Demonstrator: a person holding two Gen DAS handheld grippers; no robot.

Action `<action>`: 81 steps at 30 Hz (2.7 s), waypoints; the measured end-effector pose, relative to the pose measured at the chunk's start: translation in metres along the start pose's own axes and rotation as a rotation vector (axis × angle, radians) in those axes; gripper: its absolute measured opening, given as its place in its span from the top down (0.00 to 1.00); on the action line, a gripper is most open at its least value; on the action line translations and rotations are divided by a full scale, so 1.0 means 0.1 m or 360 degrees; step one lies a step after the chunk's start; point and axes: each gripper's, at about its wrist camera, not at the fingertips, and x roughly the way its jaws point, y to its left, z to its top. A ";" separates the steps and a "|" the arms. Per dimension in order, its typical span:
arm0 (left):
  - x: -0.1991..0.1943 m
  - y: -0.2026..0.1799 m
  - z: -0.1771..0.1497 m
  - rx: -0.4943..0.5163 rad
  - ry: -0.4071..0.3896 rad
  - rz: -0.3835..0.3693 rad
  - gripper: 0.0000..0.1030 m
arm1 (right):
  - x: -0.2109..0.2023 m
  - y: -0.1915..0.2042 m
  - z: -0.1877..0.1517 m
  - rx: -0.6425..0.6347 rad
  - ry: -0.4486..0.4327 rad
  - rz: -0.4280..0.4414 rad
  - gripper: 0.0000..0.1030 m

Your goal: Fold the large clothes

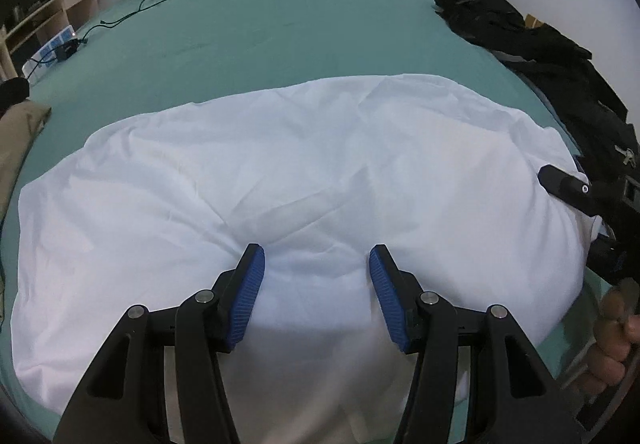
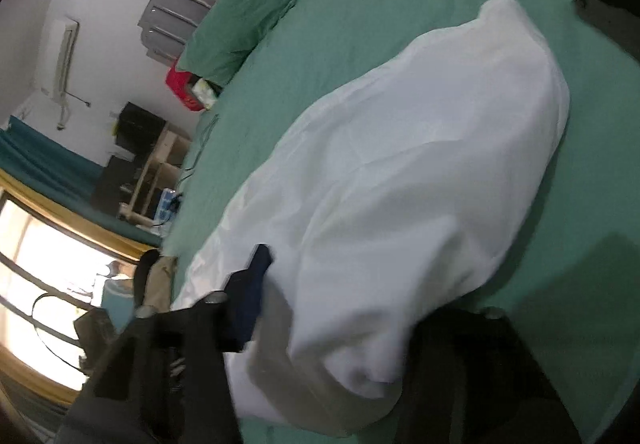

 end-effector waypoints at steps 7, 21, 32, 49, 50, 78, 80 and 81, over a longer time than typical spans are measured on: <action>0.00 -0.03 0.05 0.0010 0.0031 0.0007 0.44 | -0.12 0.48 0.03 -0.0203 -0.0069 -0.0047 0.83; -0.75 0.73 -0.07 -0.0057 -0.0165 -0.0172 0.44 | 0.07 1.64 -0.16 -0.0737 -0.0068 -0.0168 0.83; -1.40 1.97 -0.31 -0.0301 -0.0368 -0.0006 0.44 | 0.74 2.36 -0.78 -0.1105 0.0199 -0.0213 0.84; -1.83 2.96 -0.42 -0.0531 -0.0429 0.0090 0.44 | 1.64 2.73 -2.22 -0.1566 0.0960 -0.0025 0.42; -1.83 2.92 -0.37 -0.0504 -0.0433 0.0075 0.44 | 1.58 2.72 -2.19 -0.1561 0.0945 -0.0018 0.42; -0.74 2.59 -0.24 -0.0483 -0.0091 0.0458 0.96 | 0.23 1.31 -0.74 -0.0791 0.0248 -0.0284 0.40; -0.81 2.59 -0.26 -0.0530 -0.0079 0.0345 0.96 | 0.28 1.30 -0.75 -0.0804 0.0261 -0.0286 0.40; -0.84 2.57 -0.26 -0.0542 -0.0067 0.0272 0.92 | 0.33 1.31 -0.77 -0.0818 0.0274 -0.0293 0.40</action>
